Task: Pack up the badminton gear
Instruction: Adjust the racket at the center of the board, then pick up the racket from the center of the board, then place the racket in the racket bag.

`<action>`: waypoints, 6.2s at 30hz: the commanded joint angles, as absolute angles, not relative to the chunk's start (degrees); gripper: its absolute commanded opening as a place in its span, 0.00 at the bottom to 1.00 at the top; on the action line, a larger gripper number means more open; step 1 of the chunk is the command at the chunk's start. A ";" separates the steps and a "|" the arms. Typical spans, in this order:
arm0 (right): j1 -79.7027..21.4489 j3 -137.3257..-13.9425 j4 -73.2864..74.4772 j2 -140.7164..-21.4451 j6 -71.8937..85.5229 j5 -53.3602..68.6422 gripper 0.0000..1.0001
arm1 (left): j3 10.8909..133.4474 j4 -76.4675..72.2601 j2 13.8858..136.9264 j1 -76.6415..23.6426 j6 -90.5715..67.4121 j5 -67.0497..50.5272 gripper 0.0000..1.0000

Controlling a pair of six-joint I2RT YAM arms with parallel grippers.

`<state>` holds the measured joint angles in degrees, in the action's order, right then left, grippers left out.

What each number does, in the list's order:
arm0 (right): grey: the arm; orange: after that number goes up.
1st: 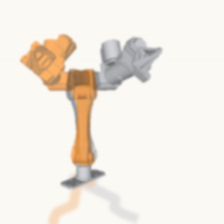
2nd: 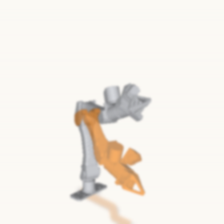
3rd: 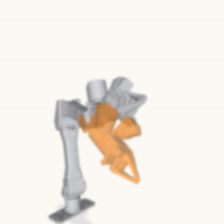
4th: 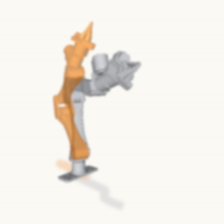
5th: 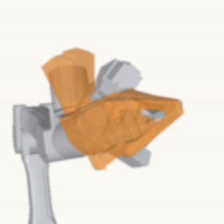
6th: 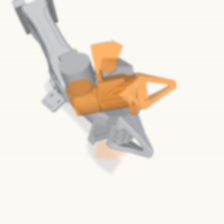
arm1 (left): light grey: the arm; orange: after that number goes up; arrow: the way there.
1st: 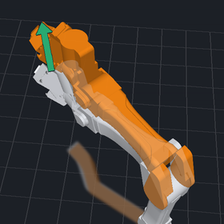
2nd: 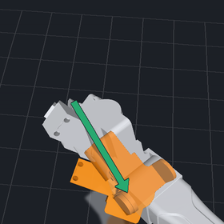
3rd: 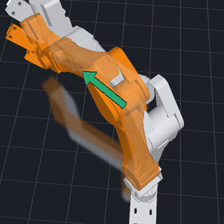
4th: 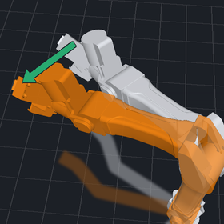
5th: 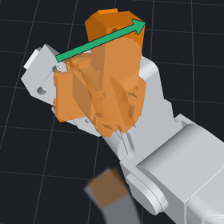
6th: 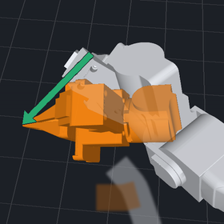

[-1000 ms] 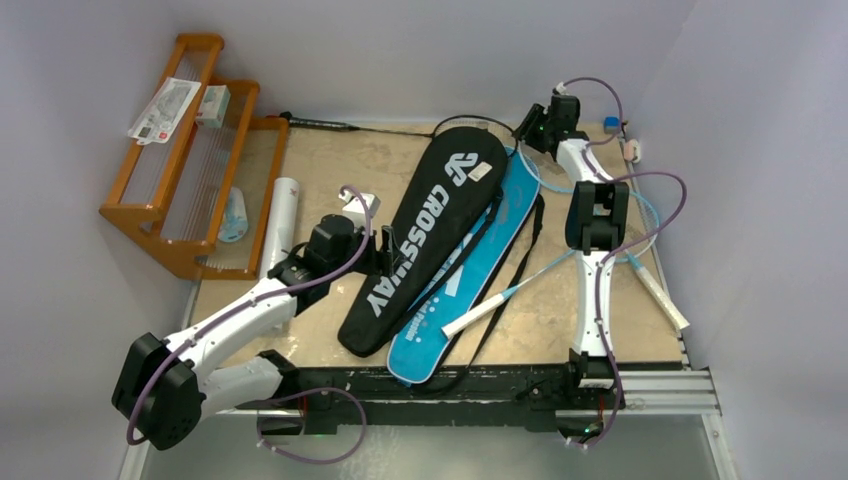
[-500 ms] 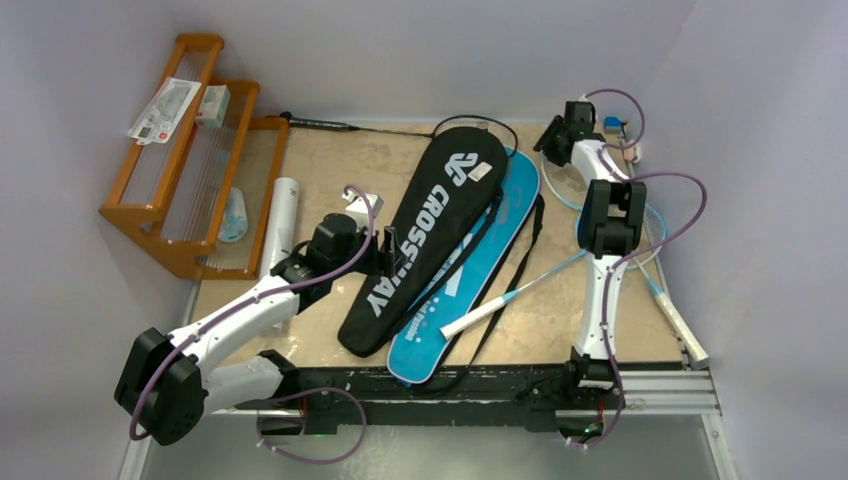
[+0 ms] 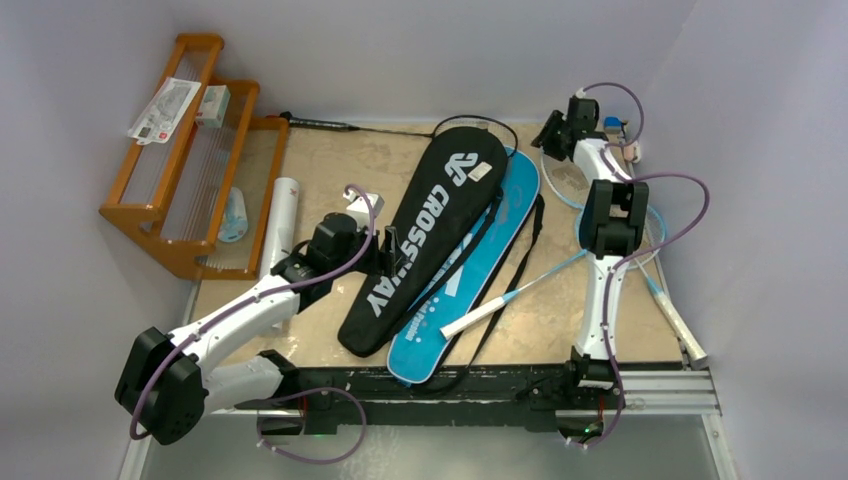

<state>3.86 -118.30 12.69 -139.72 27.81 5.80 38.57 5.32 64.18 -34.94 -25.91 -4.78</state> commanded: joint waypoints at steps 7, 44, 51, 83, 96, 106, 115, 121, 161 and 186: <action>0.45 -123.81 10.64 -136.20 24.03 3.97 0.54 | 41.39 4.50 63.82 -34.81 -25.05 -5.34 0.72; 2.86 -125.34 -7.22 -148.22 46.01 29.28 0.07 | 42.78 5.86 66.22 -34.84 -25.00 -4.80 0.71; 4.49 -121.29 -10.41 -138.19 44.13 30.73 0.00 | 42.00 5.18 66.21 -34.89 -25.28 -5.35 0.71; 19.19 -100.58 3.00 -86.85 33.93 22.66 0.00 | 38.42 1.06 65.73 -34.88 -27.23 -8.24 0.71; 19.19 -106.64 12.01 -74.61 32.87 38.00 0.00 | 36.18 -19.90 66.87 -34.97 -22.79 -9.04 0.69; 19.25 -122.43 19.30 -72.14 32.45 43.45 0.00 | 46.23 -45.79 86.45 -35.00 -8.29 -16.87 0.87; 19.17 -126.33 20.46 -69.54 35.42 46.56 0.00 | 60.46 -42.85 94.71 -34.93 11.32 -17.56 0.90; 19.12 -127.90 16.16 -69.35 40.27 50.67 0.00 | 62.35 -43.80 97.71 -34.90 11.25 -42.35 0.88; 19.15 -109.62 3.16 -69.38 54.49 42.05 0.70 | 58.47 -25.90 91.54 -35.07 3.47 -35.01 0.00; -3.53 -57.86 -5.62 -63.31 51.85 28.39 0.79 | 53.44 -0.42 79.53 -38.25 -23.53 -20.43 0.00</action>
